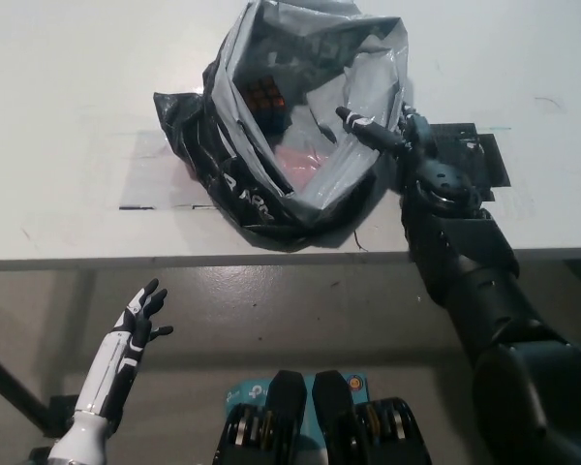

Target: Use the right hand to pick up a rubix's cube and place it into a plastic bag and lift the bag

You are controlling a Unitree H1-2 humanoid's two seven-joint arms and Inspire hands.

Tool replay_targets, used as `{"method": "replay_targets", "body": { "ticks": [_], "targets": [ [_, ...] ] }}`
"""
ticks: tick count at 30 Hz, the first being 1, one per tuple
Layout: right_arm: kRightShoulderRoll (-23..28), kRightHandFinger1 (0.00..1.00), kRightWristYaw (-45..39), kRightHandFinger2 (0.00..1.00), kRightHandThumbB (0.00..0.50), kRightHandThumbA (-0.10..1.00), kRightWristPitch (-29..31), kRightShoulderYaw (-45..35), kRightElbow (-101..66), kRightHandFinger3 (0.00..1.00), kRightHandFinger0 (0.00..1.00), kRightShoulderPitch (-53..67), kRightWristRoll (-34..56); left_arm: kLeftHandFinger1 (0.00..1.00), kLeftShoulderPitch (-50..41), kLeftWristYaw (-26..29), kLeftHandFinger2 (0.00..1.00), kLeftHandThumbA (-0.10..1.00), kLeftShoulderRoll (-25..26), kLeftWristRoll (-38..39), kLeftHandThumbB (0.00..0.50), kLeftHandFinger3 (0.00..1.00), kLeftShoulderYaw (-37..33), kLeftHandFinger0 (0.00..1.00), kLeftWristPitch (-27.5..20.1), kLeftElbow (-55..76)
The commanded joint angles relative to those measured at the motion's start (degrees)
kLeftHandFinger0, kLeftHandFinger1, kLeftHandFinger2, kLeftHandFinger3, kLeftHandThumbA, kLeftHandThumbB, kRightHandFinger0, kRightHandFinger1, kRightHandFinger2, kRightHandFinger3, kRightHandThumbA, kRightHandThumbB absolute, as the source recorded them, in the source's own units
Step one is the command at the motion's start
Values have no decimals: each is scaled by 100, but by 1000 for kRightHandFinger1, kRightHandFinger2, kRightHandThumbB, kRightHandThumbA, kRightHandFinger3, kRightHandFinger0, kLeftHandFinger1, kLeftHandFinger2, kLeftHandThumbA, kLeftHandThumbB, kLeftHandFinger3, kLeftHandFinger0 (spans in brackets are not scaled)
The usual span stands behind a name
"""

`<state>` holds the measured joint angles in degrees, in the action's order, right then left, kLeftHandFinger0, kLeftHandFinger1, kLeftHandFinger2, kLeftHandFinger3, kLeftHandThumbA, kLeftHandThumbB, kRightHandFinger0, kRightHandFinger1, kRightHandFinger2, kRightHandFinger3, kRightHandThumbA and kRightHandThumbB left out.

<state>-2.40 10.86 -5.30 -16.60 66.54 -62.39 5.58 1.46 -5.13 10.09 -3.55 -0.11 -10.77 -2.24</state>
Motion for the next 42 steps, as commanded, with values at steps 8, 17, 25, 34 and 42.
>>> {"method": "replay_targets", "body": {
  "ticks": [8,17,25,34,42],
  "targets": [
    [-41,730,-903,1000,314,654,-864,-1279,-91,1000,380,-583,1726,1000,-39,30,1000,1000,13,-35,172,1000,16,859,-8,266],
    [-107,0,-305,303,225,-3,-603,-1572,-397,159,0,-675,1858,1000,40,31,1000,1000,52,-62,190,1000,22,856,-147,151],
    [-243,6,-291,466,174,43,-859,-1299,-1500,25,0,-480,1817,1000,52,29,1000,1000,52,-62,180,1000,20,840,-232,90],
    [-546,26,-194,438,152,-86,-1504,-955,-3176,227,0,-420,1937,1000,124,22,1000,1000,44,-57,181,1000,22,850,-144,116],
    [-656,190,114,701,92,-100,-2124,-894,-3992,836,0,-1502,2423,1000,223,23,1000,1000,33,-27,177,1000,36,857,-114,104]
  ]
}}
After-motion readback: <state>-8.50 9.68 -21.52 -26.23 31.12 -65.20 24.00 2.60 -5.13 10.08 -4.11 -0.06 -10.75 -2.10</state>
